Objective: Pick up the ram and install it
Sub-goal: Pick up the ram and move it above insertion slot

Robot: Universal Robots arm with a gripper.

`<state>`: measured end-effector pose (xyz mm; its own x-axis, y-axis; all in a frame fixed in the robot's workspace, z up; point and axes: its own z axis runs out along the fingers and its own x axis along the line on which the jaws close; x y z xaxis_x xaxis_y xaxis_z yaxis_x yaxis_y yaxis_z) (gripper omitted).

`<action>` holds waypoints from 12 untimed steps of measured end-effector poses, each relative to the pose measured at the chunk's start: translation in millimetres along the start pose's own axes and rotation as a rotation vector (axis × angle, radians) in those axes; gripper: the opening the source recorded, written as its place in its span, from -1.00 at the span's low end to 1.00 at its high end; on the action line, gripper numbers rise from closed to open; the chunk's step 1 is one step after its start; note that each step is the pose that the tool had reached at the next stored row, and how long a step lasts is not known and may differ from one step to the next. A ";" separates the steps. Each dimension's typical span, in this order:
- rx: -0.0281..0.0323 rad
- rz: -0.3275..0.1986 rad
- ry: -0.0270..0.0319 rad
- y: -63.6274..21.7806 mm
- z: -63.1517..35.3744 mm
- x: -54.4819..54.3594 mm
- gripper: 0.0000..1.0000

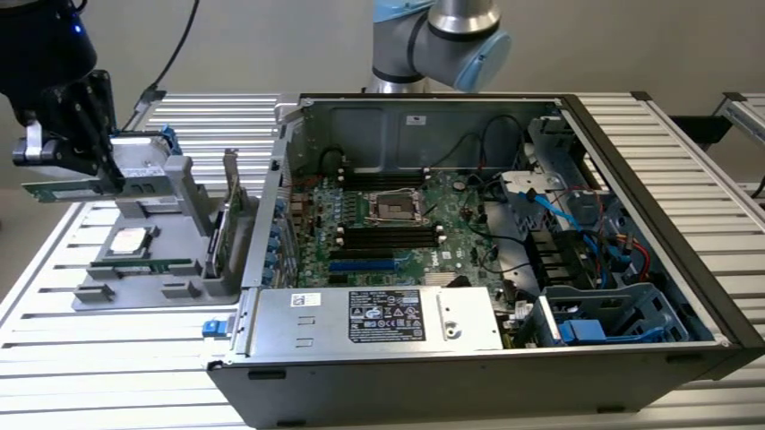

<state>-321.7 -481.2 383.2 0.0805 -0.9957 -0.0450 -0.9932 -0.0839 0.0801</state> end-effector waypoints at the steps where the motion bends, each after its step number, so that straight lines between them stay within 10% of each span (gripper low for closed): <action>1: -0.0004 -0.001 -0.0004 -3.3 -3.5 0.2 -0.73; 12: -0.0036 -0.010 -0.0021 -61.0 -16.2 4.6 -0.73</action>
<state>-259.4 -481.3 394.2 0.0901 -0.9948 -0.0478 -0.9921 -0.0939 0.0832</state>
